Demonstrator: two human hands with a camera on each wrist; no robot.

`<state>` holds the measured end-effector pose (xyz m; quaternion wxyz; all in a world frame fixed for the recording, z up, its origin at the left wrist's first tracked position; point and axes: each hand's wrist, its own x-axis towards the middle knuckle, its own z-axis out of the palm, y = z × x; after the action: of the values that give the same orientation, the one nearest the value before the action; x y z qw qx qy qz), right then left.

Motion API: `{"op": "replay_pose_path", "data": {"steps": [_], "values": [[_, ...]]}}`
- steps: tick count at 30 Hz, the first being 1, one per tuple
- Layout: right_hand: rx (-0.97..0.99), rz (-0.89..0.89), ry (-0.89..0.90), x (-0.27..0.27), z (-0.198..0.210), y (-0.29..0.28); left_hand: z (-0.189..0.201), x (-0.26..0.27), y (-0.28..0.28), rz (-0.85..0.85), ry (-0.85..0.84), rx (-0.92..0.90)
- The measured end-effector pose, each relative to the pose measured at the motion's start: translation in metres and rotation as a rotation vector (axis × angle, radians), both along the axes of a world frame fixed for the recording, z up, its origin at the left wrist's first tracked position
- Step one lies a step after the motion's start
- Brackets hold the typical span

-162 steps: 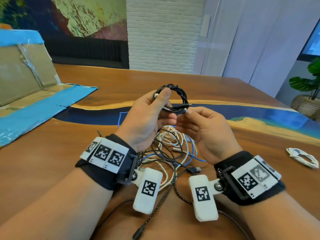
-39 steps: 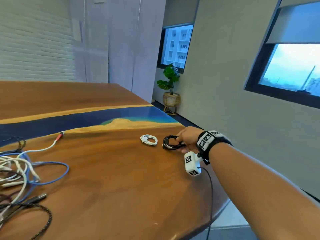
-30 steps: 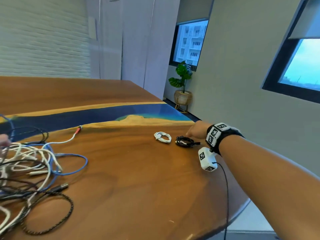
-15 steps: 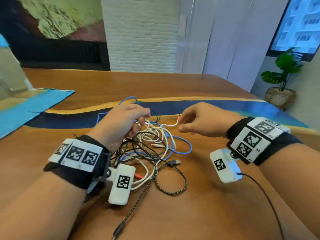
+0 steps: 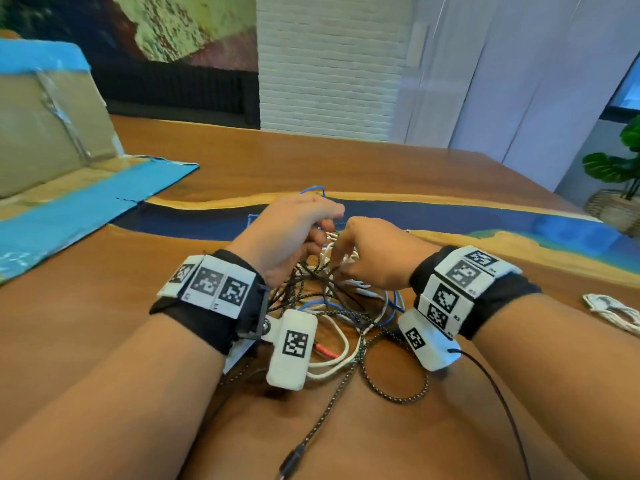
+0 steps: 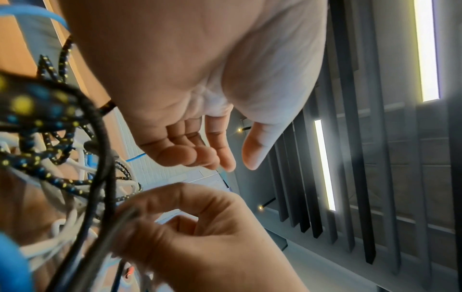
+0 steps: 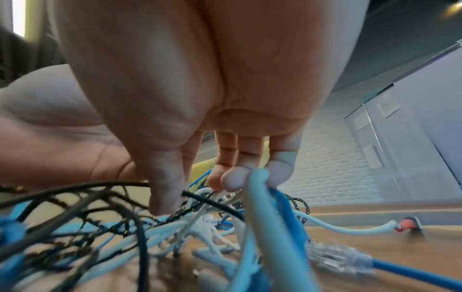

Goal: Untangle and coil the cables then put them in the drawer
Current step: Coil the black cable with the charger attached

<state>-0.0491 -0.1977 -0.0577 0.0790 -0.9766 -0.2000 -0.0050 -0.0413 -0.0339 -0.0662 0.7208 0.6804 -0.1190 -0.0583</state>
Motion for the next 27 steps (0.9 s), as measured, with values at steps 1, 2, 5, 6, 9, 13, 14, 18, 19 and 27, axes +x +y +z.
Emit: {"op": "replay_pose_path", "data": {"steps": [1,2,5,6,9,13,14,18,19,27], "values": [[0.043,-0.008,0.003,0.003,0.002,-0.001,0.0,0.0,0.0,0.002,-0.007,0.012],[0.13,-0.022,-0.004,0.006,0.004,-0.004,0.0,0.0,0.0,0.005,-0.02,0.033],[0.683,-0.101,-0.08,0.014,0.018,-0.014,-0.002,0.001,0.003,0.016,-0.037,0.056],[0.901,-0.121,-0.091,0.013,0.025,-0.016,-0.002,0.0,0.004,0.014,-0.038,0.057],[1.33,-0.13,-0.072,0.006,0.042,-0.018,0.001,-0.005,0.005,-0.033,-0.06,0.084],[1.492,-0.101,0.012,-0.003,0.04,-0.022,0.006,-0.004,0.007,0.064,-0.077,-0.043],[1.428,-0.118,0.049,-0.005,0.034,-0.023,0.007,-0.002,0.009,0.099,-0.083,-0.094],[1.131,-0.103,0.303,-0.018,0.014,-0.02,0.017,-0.004,0.013,0.113,-0.099,-0.305],[1.094,-0.068,0.375,-0.02,0.011,-0.016,0.02,-0.007,0.012,0.098,-0.106,-0.337],[0.837,0.073,0.418,-0.028,-0.002,0.018,0.025,-0.013,0.006,0.08,-0.187,-0.421]]}}
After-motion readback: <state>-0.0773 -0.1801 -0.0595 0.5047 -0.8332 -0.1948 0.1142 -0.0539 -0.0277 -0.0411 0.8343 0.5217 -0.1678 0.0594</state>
